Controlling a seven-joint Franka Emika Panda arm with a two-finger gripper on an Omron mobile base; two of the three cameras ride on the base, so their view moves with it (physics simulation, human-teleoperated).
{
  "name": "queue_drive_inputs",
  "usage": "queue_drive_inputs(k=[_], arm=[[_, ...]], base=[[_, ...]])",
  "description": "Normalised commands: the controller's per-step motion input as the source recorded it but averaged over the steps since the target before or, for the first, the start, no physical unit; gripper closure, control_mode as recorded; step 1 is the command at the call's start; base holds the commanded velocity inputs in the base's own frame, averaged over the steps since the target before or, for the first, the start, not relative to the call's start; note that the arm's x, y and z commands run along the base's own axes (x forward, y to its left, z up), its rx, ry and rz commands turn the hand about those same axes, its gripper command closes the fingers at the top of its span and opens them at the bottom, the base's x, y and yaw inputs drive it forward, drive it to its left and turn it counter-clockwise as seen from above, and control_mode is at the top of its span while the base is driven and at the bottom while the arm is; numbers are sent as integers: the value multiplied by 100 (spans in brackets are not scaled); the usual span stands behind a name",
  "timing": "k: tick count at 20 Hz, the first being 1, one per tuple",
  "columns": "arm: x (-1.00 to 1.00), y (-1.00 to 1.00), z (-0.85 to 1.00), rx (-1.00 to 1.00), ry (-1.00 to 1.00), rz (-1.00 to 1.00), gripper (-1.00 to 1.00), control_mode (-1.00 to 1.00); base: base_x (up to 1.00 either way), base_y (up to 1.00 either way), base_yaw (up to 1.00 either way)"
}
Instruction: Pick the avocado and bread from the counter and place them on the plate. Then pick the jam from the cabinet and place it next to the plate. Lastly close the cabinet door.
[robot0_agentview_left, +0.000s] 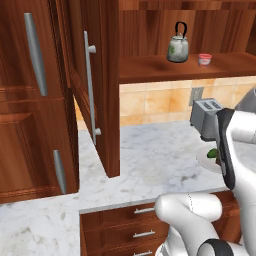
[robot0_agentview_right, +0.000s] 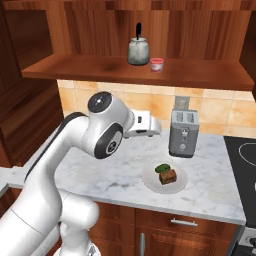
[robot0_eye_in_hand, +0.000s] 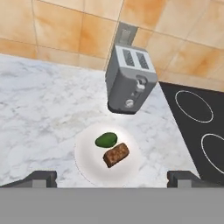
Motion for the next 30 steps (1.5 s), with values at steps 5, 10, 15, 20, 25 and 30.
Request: queue_drive_inputs(k=[5, 10, 15, 20, 25, 30], arm=[[0, 2, 58, -2, -9, 2, -100, -100], [0, 6, 60, 0, -6, 1, -100, -100], [0, 9, 60, 0, -7, 1, -100, -100], [0, 4, 43, 1, -16, 1, -100, -100], [-2, 1, 31, 6, -17, 0, -100, -100], [2, 2, 49, 2, -6, 0, -100, -100]], base=[[0, 0, 0], [0, 0, 0], [0, 0, 0], [0, 0, 0], [0, 0, 0], [0, 0, 0]])
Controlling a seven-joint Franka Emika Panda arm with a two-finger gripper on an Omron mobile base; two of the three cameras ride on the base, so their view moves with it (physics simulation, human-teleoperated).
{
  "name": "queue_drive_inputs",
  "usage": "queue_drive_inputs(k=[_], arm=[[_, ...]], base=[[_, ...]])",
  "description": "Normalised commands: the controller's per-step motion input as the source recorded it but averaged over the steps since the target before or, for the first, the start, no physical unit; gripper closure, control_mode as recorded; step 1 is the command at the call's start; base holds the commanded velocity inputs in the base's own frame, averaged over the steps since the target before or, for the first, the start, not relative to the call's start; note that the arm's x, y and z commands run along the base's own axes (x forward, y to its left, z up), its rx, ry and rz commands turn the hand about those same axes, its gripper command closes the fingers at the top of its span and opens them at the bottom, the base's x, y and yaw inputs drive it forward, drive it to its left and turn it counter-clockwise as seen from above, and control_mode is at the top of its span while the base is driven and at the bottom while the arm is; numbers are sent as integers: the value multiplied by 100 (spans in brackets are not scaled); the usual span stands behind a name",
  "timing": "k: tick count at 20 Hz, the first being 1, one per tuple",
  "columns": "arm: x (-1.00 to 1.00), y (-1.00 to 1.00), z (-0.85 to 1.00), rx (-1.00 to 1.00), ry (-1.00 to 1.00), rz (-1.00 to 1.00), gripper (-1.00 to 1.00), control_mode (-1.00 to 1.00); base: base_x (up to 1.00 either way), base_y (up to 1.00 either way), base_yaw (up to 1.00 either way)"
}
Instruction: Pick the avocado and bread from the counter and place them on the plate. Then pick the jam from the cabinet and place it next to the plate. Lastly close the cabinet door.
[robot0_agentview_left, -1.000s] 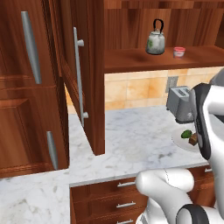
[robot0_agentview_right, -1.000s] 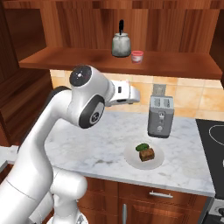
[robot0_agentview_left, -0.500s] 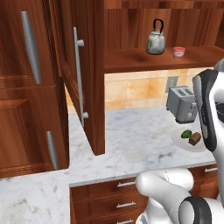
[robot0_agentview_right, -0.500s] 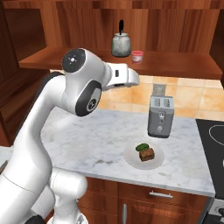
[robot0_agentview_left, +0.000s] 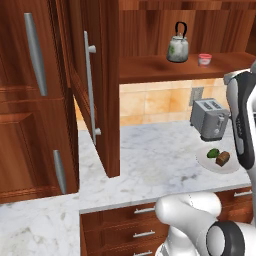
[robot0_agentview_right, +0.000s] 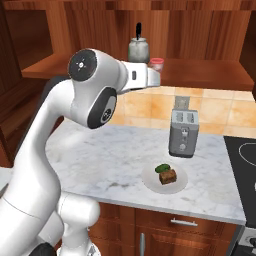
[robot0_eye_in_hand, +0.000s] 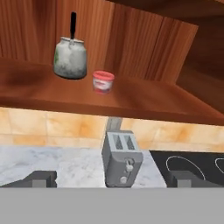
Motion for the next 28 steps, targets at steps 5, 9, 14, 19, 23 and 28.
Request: queue_drive_inputs(k=[5, 9, 14, 19, 23, 28], arm=[[6, 1, 40, 3, 0, 0, -100, -100], [15, 4, 3, 12, 0, 0, -100, -100], [26, 6, -1, 13, 0, 0, -100, -100], [33, 3, 1, 6, 0, 2, -100, -100], [29, 3, -3, 2, 0, 2, -100, -100], [27, 3, -14, 0, 0, 4, -100, -100]], base=[[0, 0, 0], [0, 0, 0], [0, 0, 0], [0, 0, 0], [0, 0, 0], [0, 0, 0]])
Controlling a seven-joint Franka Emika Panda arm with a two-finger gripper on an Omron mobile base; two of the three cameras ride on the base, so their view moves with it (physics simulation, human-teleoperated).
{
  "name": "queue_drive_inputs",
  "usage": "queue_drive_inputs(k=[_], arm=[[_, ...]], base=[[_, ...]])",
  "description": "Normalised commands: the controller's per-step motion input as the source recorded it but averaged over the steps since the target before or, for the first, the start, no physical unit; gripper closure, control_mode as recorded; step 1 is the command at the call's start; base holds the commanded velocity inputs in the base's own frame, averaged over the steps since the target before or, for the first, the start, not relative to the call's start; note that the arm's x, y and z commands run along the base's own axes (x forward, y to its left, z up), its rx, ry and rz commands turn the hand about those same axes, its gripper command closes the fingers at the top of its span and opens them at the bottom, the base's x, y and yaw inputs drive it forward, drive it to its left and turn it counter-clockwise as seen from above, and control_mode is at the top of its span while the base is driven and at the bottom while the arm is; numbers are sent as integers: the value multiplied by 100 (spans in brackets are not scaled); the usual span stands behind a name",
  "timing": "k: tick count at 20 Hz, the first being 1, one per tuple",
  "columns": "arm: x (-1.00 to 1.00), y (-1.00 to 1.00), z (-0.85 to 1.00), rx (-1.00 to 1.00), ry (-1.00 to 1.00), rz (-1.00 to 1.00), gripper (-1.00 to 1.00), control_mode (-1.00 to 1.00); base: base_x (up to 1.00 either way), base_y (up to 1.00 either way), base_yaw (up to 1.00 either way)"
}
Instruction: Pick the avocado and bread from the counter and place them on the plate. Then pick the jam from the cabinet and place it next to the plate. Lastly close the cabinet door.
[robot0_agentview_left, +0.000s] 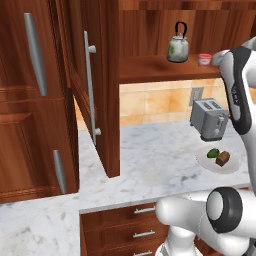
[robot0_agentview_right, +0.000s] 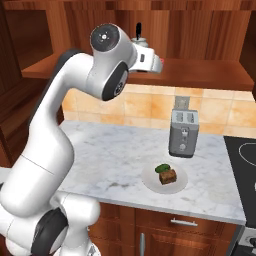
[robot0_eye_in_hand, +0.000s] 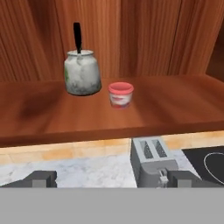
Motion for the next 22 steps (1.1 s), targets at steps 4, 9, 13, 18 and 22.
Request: queue_drive_inputs(k=[4, 9, 13, 18, 22], arm=[[36, 1, -5, 0, 0, 4, -100, -100], [35, 0, 0, 0, 0, 5, -100, -100], [36, -4, -1, 0, 6, 5, -100, -100], [35, -9, -3, 0, 9, 4, -100, -100], [33, -12, -4, 0, 5, 4, -100, -100]], base=[[0, 0, 0], [0, 0, 0], [0, 0, 0], [0, 0, 0], [0, 0, 0]])
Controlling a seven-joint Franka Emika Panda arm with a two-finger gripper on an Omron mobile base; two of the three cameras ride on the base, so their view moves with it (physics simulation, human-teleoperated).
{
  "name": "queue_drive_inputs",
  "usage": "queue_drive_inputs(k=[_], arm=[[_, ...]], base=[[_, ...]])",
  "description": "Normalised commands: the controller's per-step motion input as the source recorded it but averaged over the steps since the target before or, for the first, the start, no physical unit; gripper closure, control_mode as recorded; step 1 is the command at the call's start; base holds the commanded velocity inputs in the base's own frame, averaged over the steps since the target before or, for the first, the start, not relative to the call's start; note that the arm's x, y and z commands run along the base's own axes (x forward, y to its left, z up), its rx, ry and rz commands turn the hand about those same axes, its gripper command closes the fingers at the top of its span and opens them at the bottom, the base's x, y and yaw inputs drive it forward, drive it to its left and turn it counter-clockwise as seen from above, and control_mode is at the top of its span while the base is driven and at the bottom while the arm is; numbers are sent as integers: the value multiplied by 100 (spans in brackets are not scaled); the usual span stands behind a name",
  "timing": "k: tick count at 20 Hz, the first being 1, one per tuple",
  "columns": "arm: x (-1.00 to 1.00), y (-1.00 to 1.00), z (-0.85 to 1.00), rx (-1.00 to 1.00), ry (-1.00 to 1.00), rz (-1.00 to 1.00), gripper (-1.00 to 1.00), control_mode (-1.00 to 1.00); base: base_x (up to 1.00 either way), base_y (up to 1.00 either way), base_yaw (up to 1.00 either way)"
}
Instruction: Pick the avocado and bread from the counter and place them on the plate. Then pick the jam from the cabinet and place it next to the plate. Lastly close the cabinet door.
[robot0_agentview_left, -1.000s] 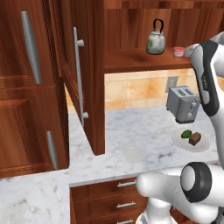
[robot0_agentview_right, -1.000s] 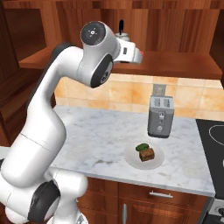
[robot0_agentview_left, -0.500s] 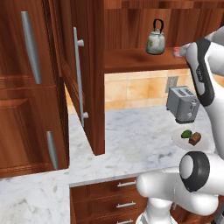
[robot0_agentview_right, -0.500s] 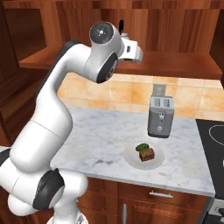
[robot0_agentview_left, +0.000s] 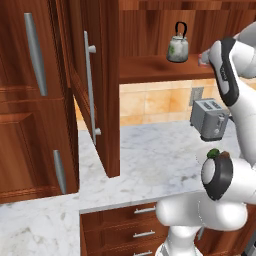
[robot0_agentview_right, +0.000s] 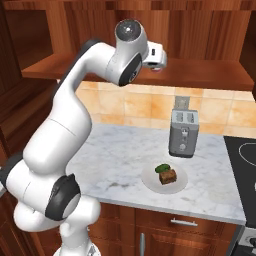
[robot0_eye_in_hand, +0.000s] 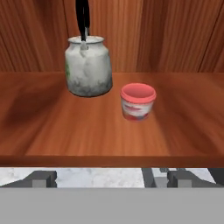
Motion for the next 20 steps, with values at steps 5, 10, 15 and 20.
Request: queue_drive_inputs(k=[5, 10, 15, 20], arm=[[25, -13, -7, 0, 0, 5, -100, -100], [18, -9, -12, 0, 0, 5, -100, -100], [18, -1, -11, 0, 0, 3, -100, -100], [19, -5, -3, 0, -1, 2, -100, -100]], base=[[0, 0, 0], [0, 0, 0], [0, 0, 0], [0, 0, 0]])
